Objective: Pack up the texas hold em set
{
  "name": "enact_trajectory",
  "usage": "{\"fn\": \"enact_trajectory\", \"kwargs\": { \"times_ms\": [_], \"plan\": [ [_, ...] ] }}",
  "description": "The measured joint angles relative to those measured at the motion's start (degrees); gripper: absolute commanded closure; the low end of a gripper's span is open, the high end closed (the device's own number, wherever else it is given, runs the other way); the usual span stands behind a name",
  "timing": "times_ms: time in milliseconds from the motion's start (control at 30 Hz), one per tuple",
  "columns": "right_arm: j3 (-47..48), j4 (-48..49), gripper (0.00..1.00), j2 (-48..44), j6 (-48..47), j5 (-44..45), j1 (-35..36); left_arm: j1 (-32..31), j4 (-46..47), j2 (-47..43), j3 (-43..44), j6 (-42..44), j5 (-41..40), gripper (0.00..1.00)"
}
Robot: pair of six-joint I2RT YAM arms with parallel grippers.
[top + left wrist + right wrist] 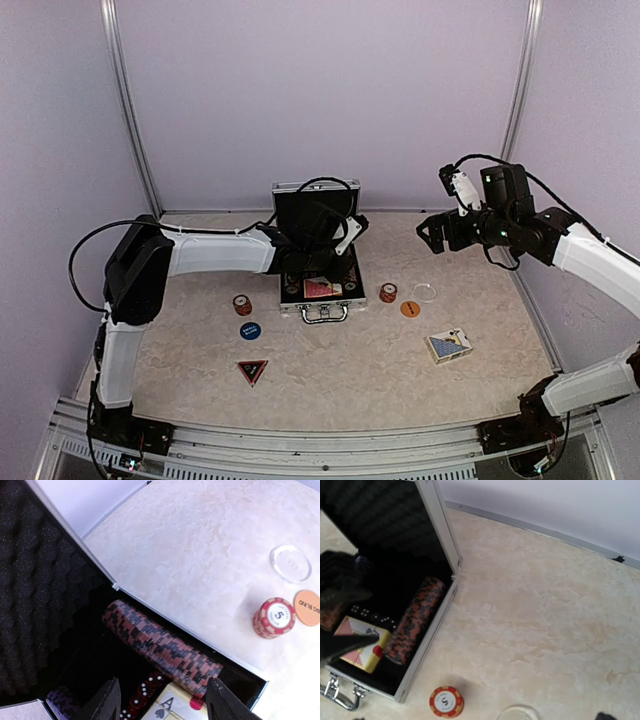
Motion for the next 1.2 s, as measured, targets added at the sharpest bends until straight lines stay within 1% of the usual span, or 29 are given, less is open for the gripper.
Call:
{"fn": "enact_trajectory", "kwargs": {
  "times_ms": [133,400,667,900,967,1200],
  "plan": [
    [-0.4,0.0,0.0,0.0,0.2,0.0,0.0,-1.6,-2.6,0.3,1.0,-1.9,-0.9,0.43],
    [-0.8,0.0,0.0,0.0,0.3,-0.2,0.0,-1.5,-7.5,2.8,1.0,-5.7,-3.3,0.43],
    [-0.9,0.0,0.0,0.0,0.7,-0.3,0.0,-1.5,-9.5,3.3,1.1,-6.8,-3.8,0.43],
    [-1.0,0.0,0.0,0.0,1.1,-0.5,0.0,-1.5,-11.9,4.2,1.2,-7.6,-7.3,0.44],
    [-1.1,0.0,0.0,0.0,1.3,-0.5,0.0,-1.5,-11.9,4.4,1.2,-7.9,-8.0,0.41],
    [-1.2,-2.3,0.0,1.3,4.8,-0.5,0.0,-1.4,-10.5,3.6,0.3,-9.2,-7.7,0.22]
  ]
}}
